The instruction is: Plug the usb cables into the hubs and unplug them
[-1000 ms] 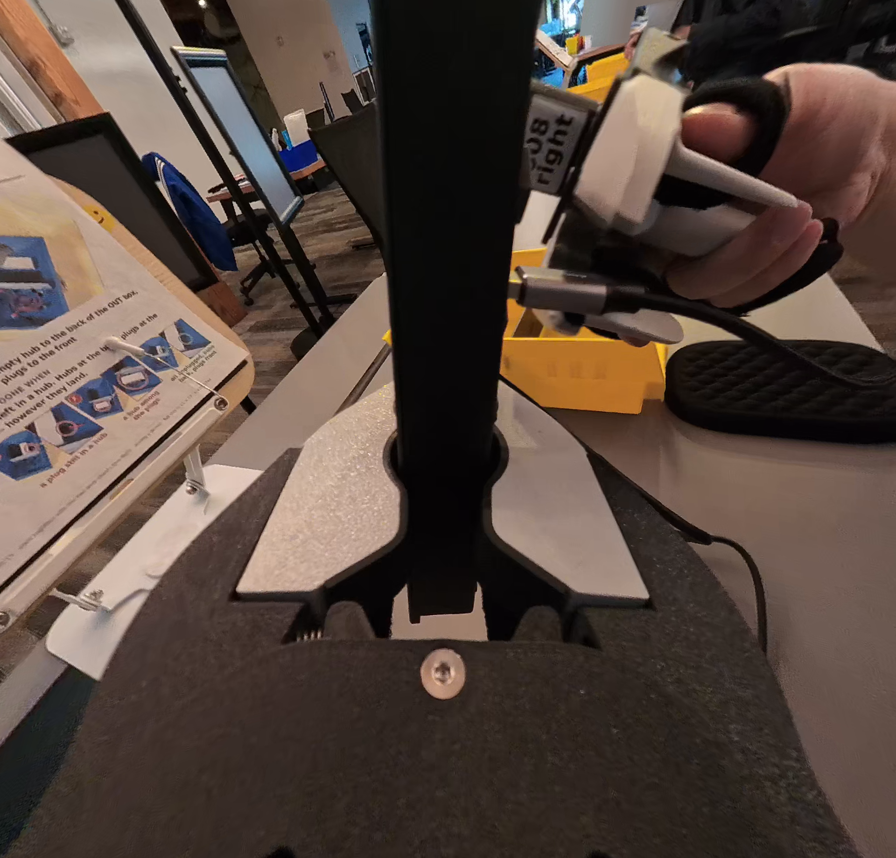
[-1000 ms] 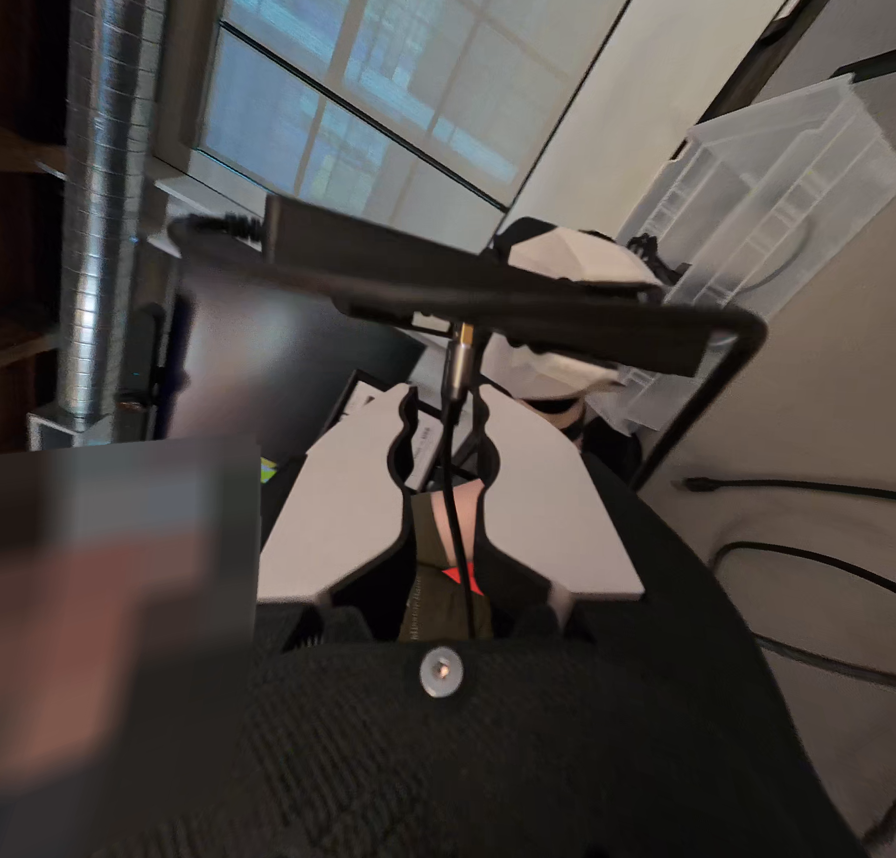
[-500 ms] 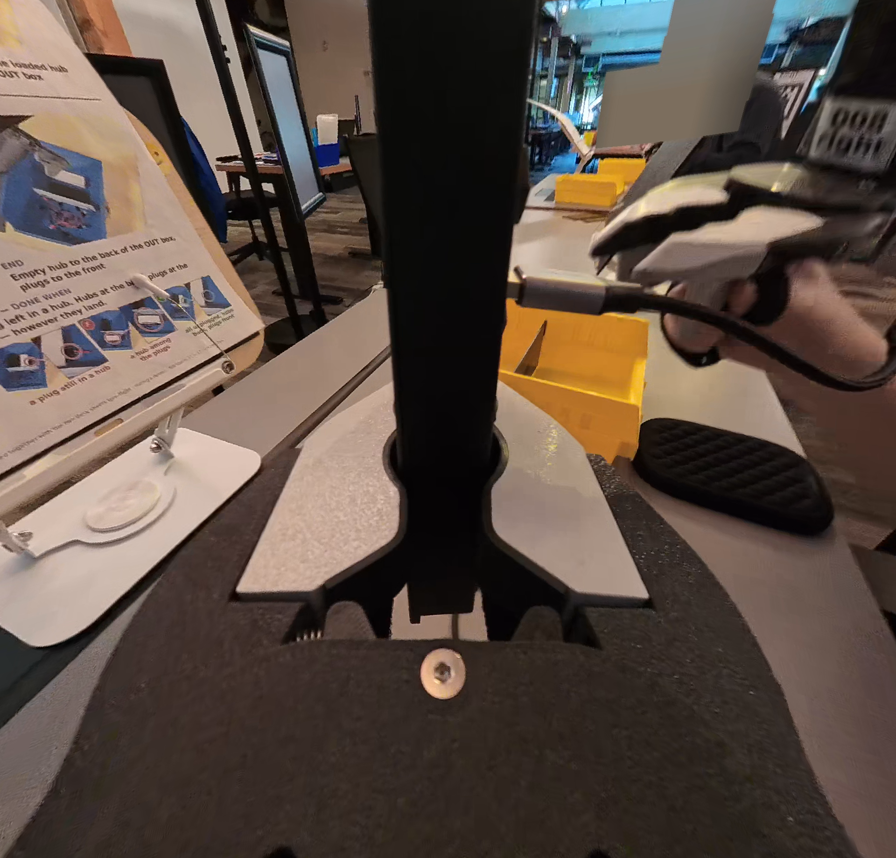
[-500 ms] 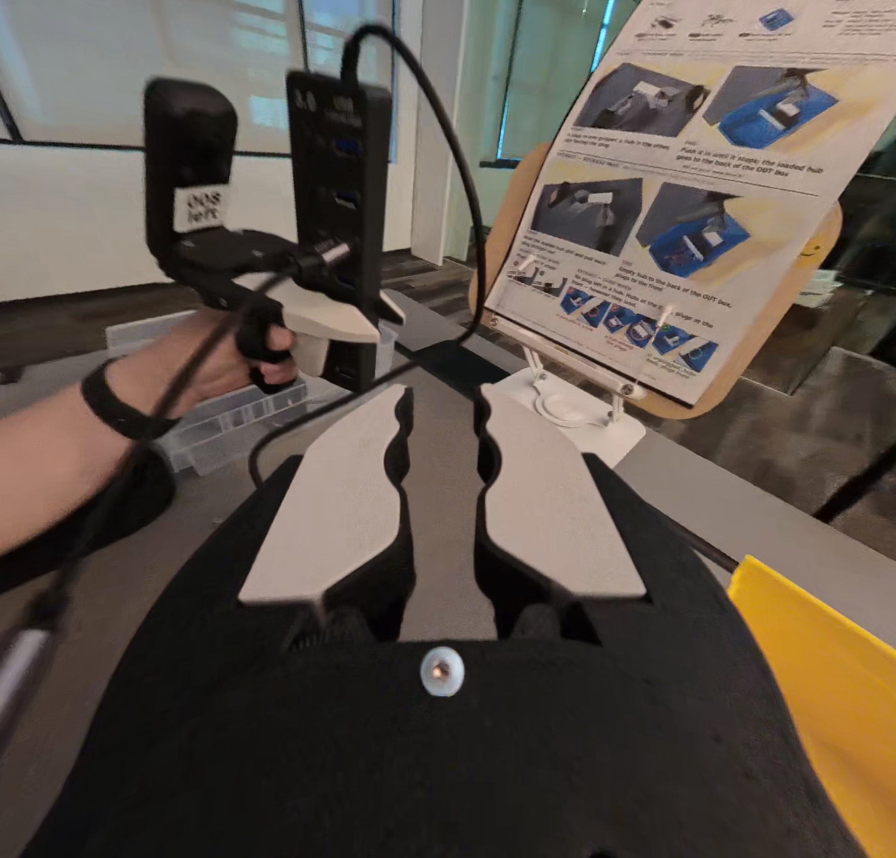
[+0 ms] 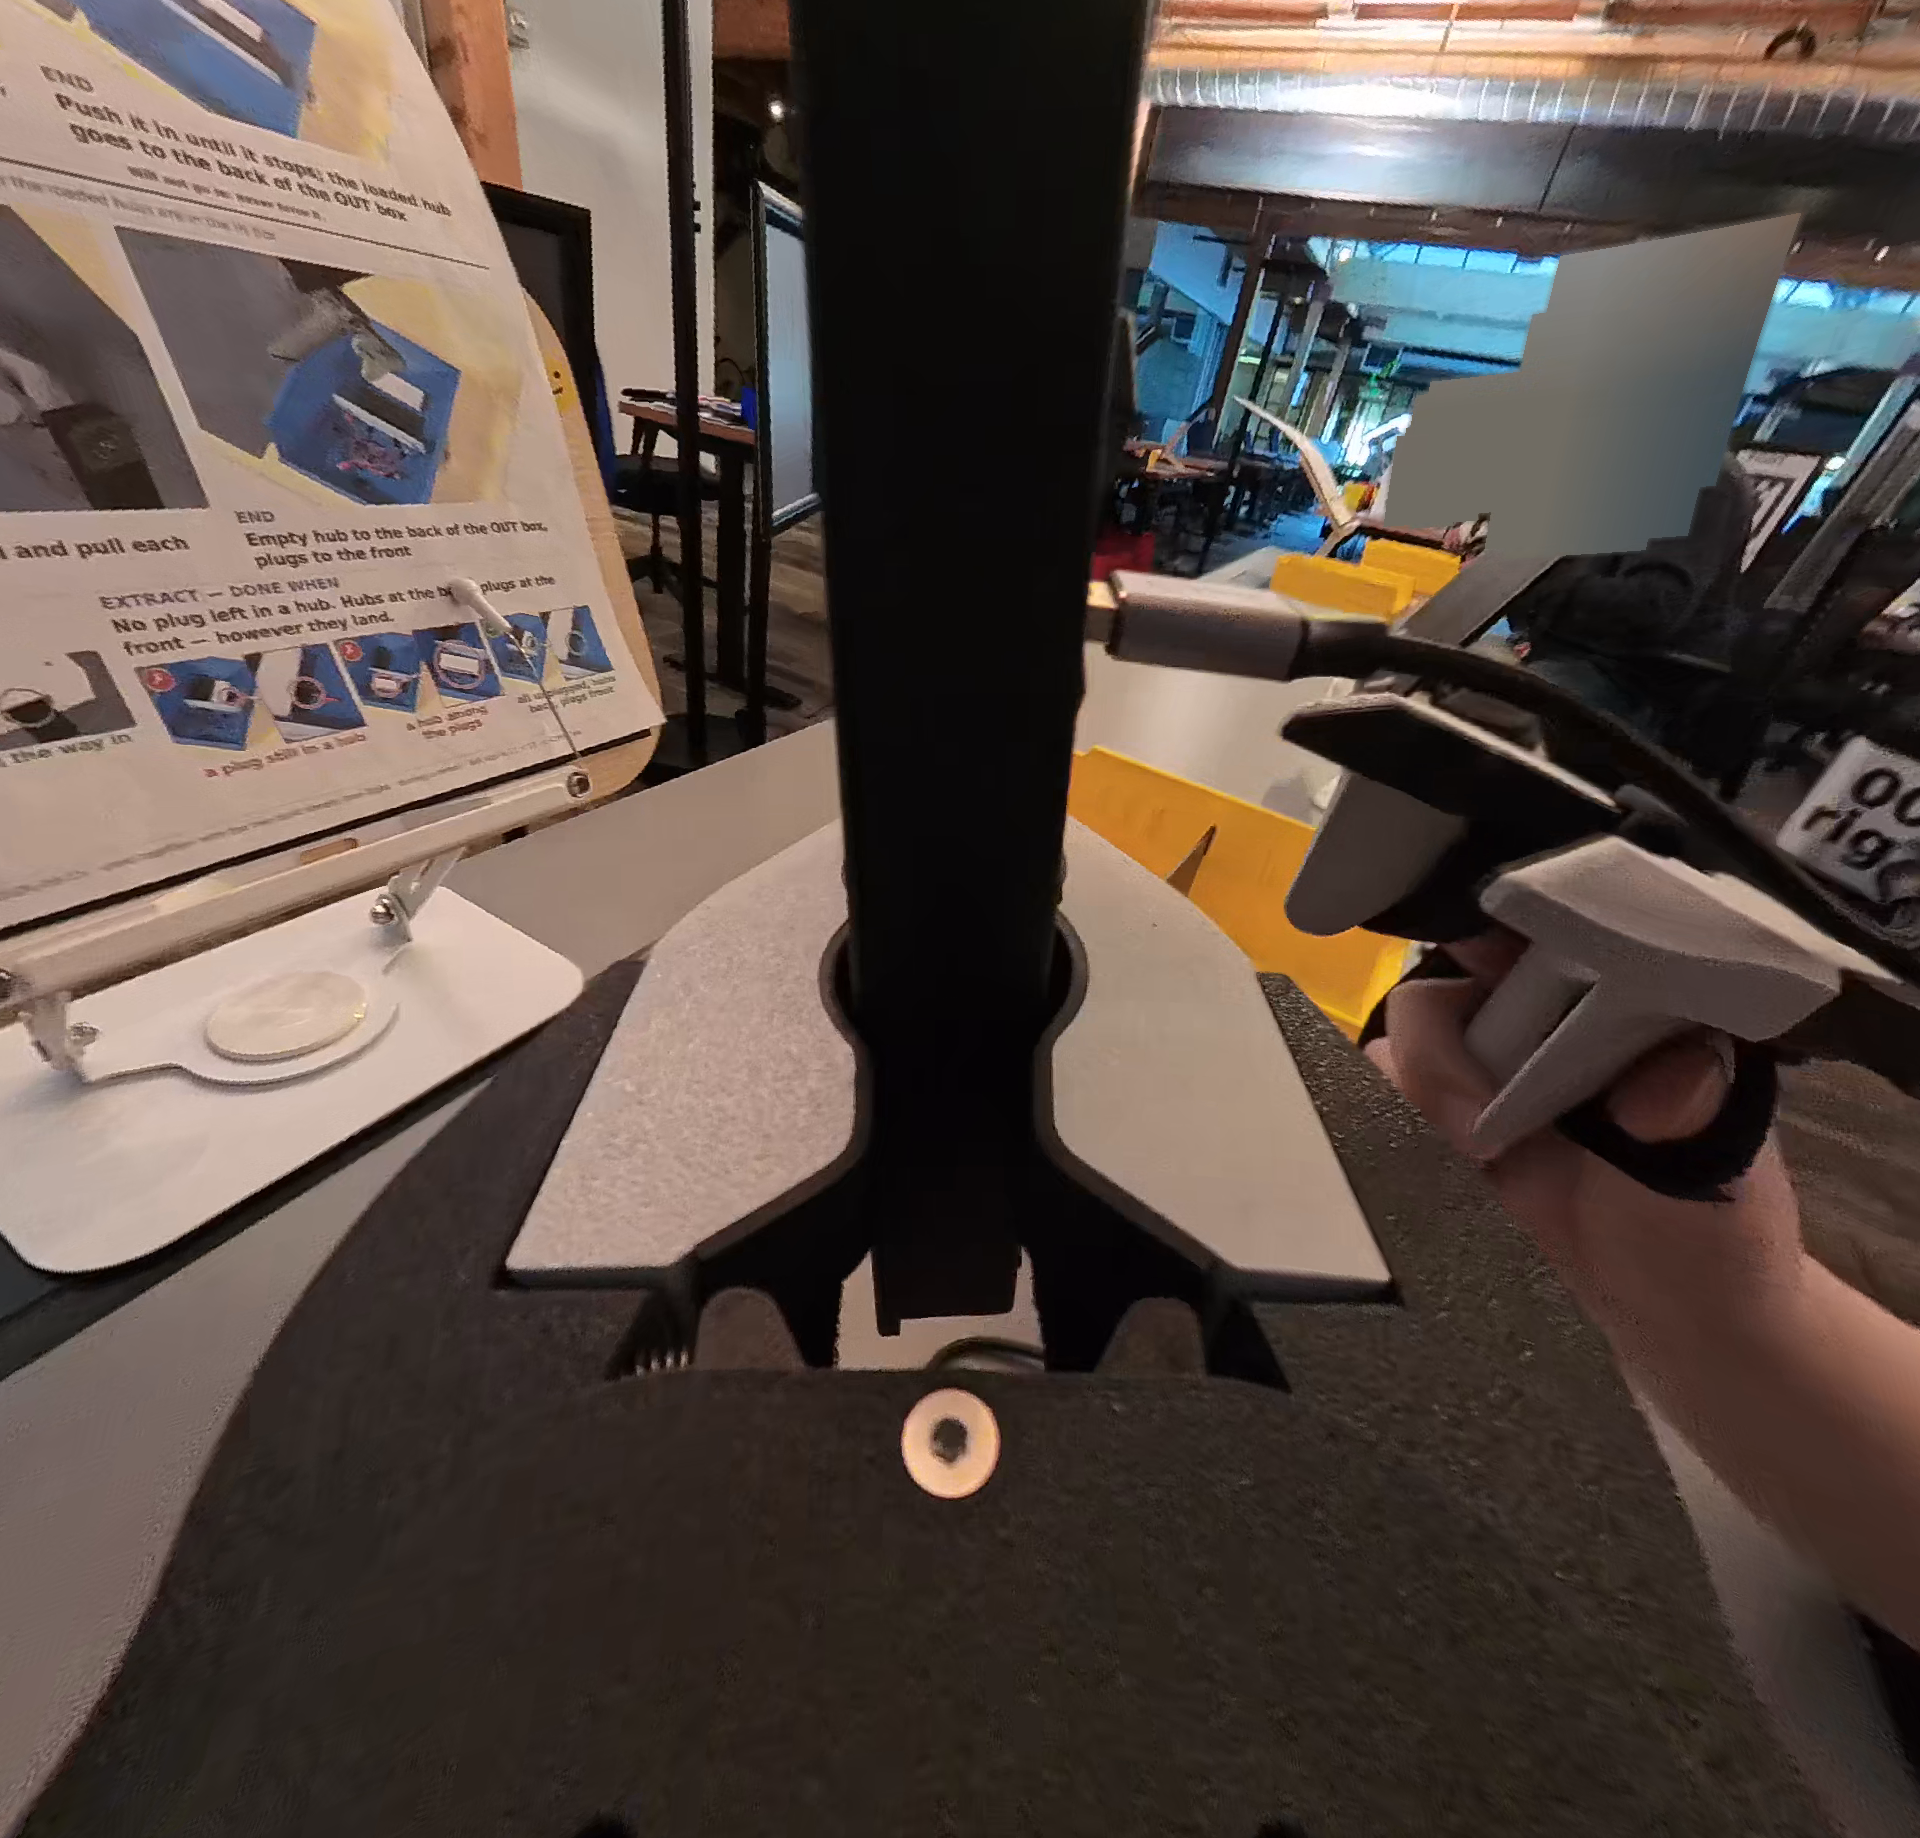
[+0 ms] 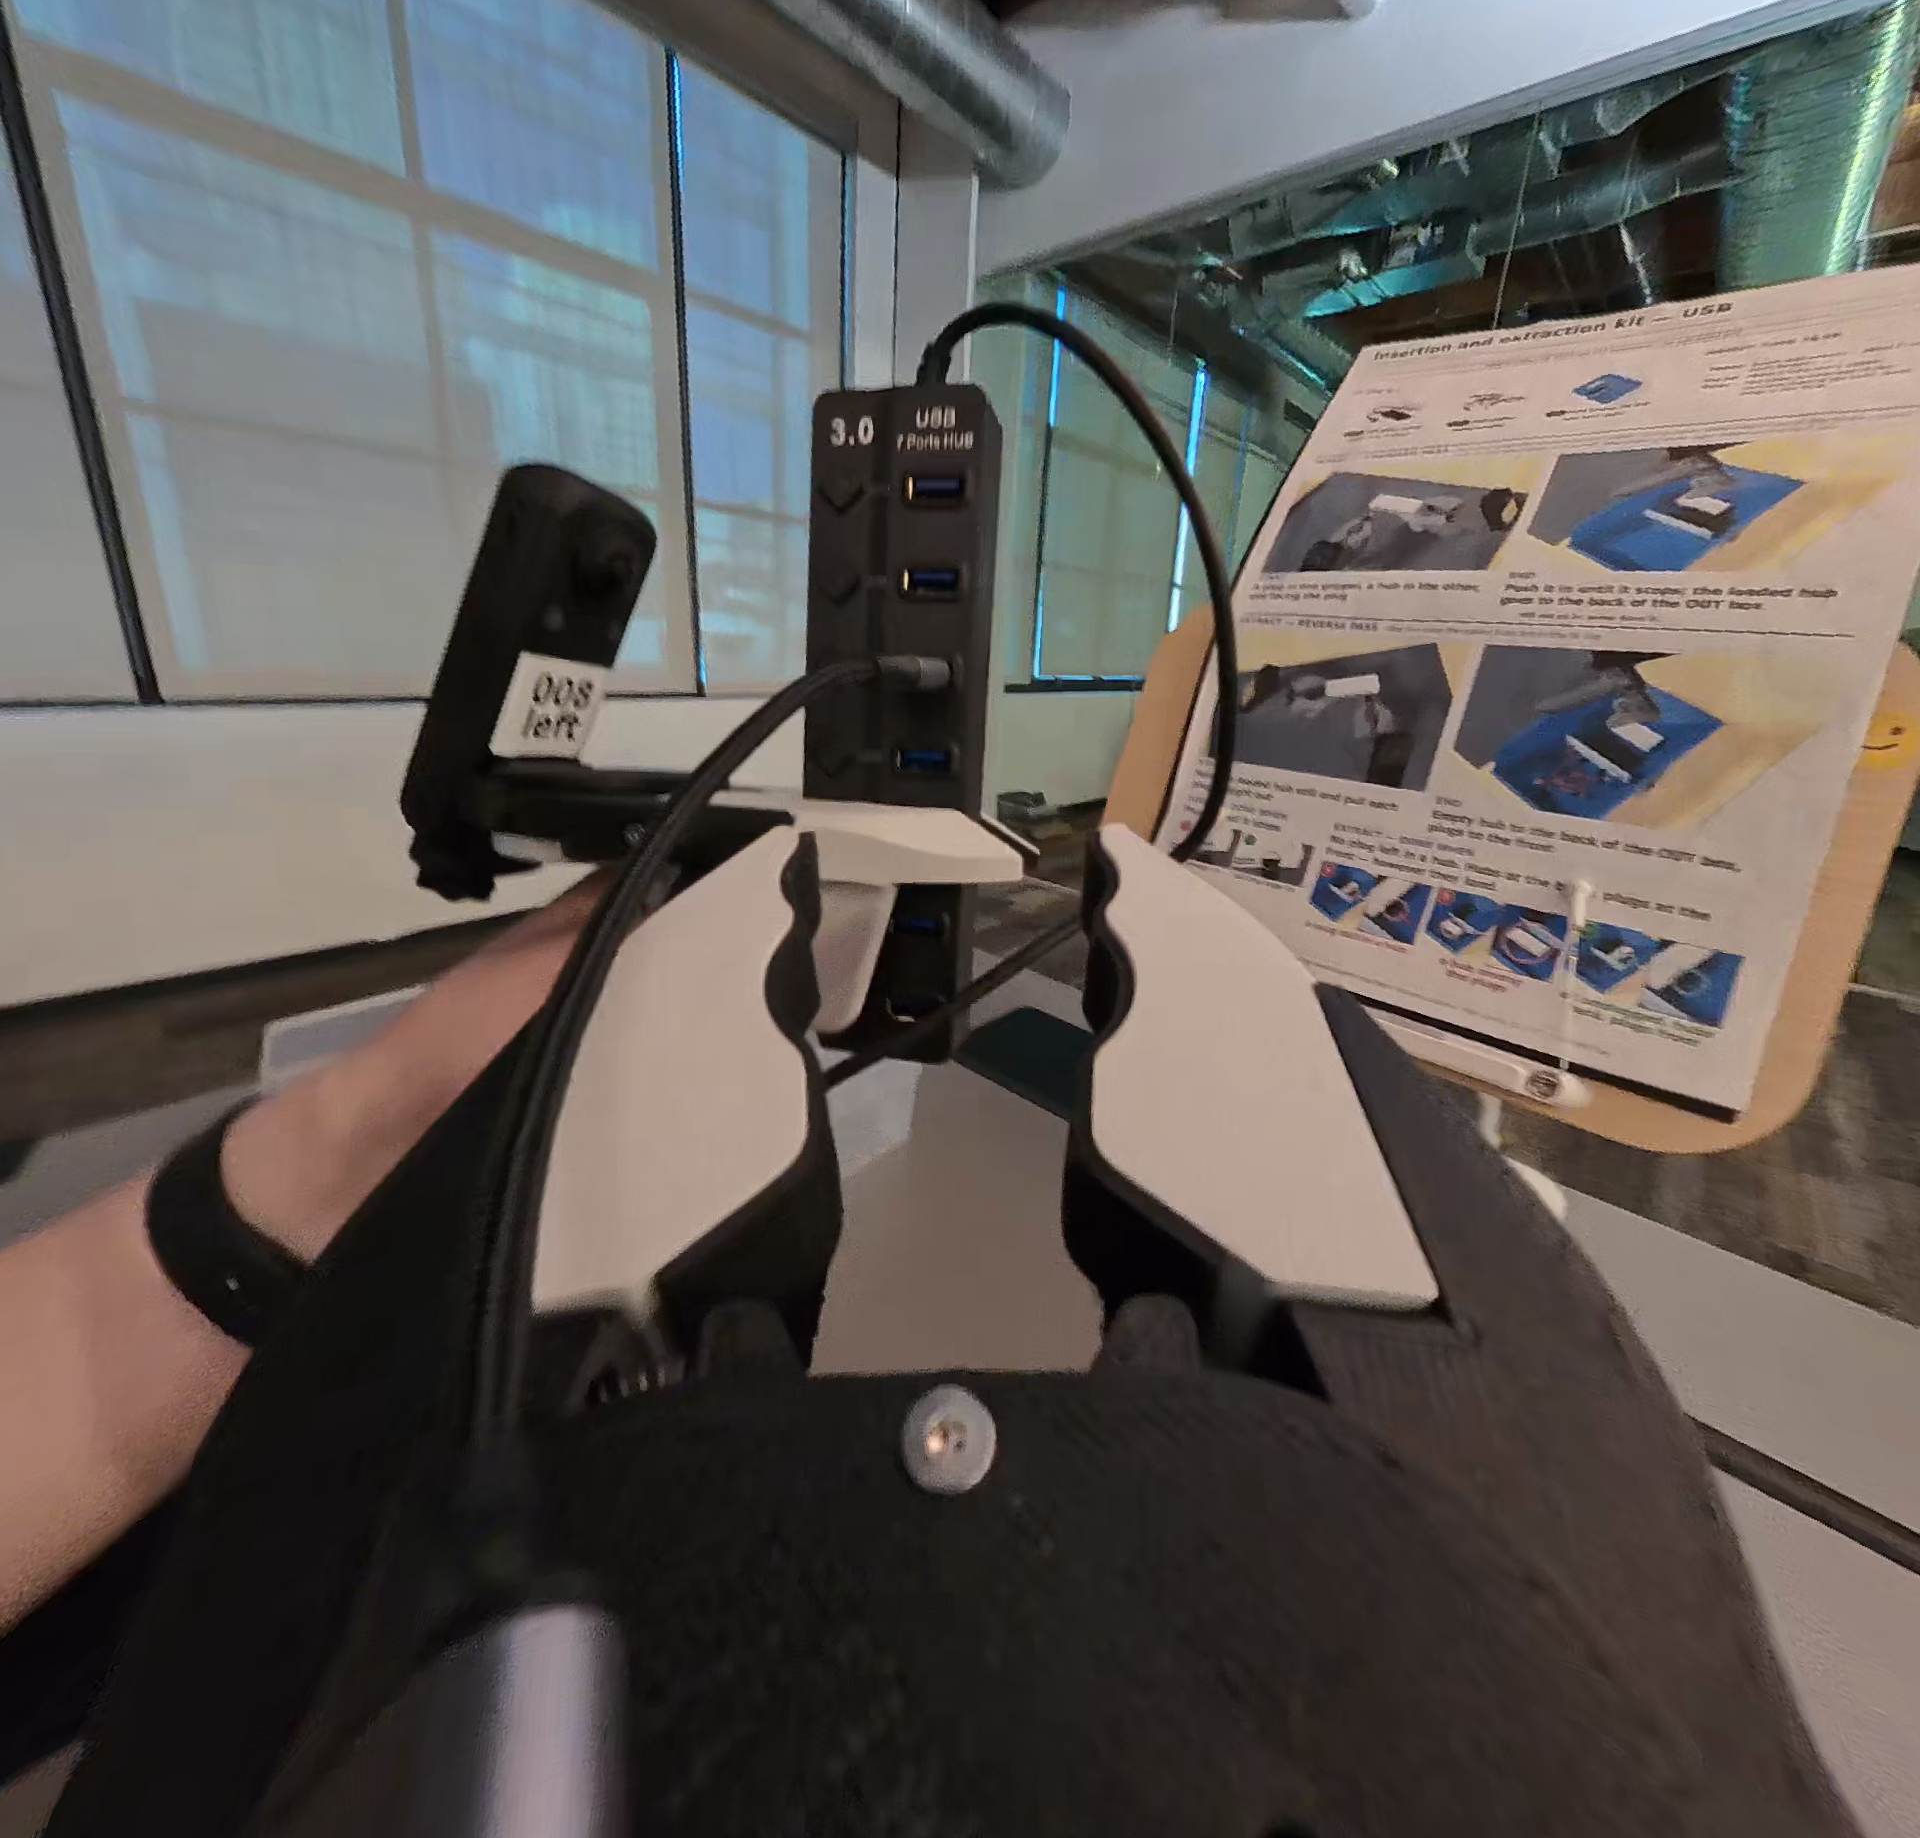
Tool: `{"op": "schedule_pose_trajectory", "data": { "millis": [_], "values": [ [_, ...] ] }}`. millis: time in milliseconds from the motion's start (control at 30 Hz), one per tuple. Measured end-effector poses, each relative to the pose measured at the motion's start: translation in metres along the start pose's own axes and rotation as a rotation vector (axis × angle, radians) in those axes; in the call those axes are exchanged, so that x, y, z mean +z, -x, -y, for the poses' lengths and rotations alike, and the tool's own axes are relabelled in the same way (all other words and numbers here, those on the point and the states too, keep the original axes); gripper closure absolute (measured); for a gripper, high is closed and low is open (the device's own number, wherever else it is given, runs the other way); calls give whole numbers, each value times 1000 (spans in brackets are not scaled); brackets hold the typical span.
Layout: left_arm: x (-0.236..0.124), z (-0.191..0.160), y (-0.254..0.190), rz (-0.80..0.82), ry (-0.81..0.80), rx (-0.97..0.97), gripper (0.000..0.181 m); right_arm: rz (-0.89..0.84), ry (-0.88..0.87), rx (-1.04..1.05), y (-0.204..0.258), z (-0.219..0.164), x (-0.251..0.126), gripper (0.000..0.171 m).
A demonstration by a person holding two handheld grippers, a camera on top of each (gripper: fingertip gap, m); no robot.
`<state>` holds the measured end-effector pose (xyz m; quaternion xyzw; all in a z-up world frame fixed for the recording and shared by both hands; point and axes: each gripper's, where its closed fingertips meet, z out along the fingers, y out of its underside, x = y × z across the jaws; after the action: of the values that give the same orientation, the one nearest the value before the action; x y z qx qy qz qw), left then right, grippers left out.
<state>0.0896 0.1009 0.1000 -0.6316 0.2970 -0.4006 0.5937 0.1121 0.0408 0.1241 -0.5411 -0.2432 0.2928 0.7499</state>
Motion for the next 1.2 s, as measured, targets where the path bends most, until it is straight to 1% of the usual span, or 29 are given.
{"op": "schedule_pose_trajectory", "data": {
  "millis": [67,133,300,400,500,533,667,767,933,1100,1200],
  "values": [
    [-1,2,-1,-7,-11,-26,155,-11,-21,44,-2,3,2,124],
    [-2,3,0,0,-17,-32,155,-30,-6,81,-8,-2,3,126],
    [-5,7,2,1,-34,-58,155,-59,53,174,-24,-29,-3,128],
    [-7,10,3,6,-42,-71,155,-42,73,229,-31,-46,-9,128],
    [-11,11,11,53,-46,-78,155,16,25,157,-21,-52,-18,126],
    [-11,11,14,78,-44,-72,156,18,17,111,-16,-54,-21,122],
    [-11,7,22,134,-34,-61,155,53,-27,-25,14,-43,-18,105],
    [-8,1,24,156,-22,-64,155,21,-31,-21,16,-33,-8,99],
    [-5,0,23,176,-40,-74,155,-19,-76,8,13,-21,11,101],
    [1,-5,18,180,-37,-69,155,-54,-111,-66,13,-12,30,113],
    [4,-9,16,192,-26,-39,155,-68,-119,-93,11,-6,37,118]
  ]
}}
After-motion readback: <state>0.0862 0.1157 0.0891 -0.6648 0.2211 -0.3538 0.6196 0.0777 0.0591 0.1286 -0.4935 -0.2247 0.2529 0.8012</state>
